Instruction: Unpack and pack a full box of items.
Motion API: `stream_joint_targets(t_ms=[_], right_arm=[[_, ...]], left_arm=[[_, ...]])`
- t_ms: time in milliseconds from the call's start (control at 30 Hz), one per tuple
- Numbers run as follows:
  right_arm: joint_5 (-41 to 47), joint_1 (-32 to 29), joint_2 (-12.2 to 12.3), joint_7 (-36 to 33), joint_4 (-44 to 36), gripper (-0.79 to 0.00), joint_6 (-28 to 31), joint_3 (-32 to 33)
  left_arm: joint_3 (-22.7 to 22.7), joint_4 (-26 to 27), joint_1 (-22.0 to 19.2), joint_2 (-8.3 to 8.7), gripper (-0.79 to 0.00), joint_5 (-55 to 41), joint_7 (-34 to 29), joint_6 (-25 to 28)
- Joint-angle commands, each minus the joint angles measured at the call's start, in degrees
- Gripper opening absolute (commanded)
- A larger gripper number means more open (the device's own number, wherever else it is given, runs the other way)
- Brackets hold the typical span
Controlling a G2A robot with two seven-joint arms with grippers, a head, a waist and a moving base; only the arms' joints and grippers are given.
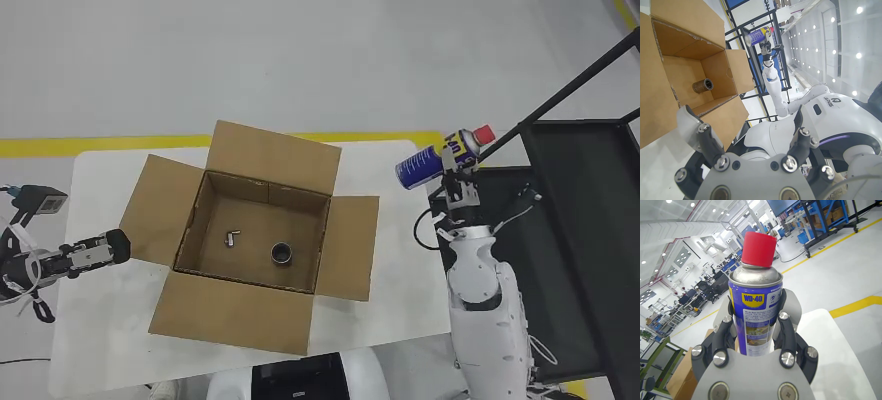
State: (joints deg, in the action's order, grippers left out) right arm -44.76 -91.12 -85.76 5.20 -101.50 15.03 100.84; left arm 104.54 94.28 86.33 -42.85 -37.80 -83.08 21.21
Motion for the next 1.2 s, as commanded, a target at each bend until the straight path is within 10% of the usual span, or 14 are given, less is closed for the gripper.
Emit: stream_joint_targets(t_ms=[0,367,1167], right_arm=[[-5.53,0.38,0.02,5.52,3.76,-0.785,-0.06,-0.71],[-23.49,2.96,-0.37,27.4,22.56,-0.785,-6.93,-7.47],[-28.08,19.49,-0.27,40.59,53.98,-0.785,-13.82,-10.45]], left_arm=[[0.0,0.0,0.0,0.0,0.0,0.0,0.0,0.0],[0.0,0.0,0.0,0.0,0.0,0.0,0.0,0.0],[0.0,0.0,0.0,0.0,0.0,0.0,0.0,0.0]])
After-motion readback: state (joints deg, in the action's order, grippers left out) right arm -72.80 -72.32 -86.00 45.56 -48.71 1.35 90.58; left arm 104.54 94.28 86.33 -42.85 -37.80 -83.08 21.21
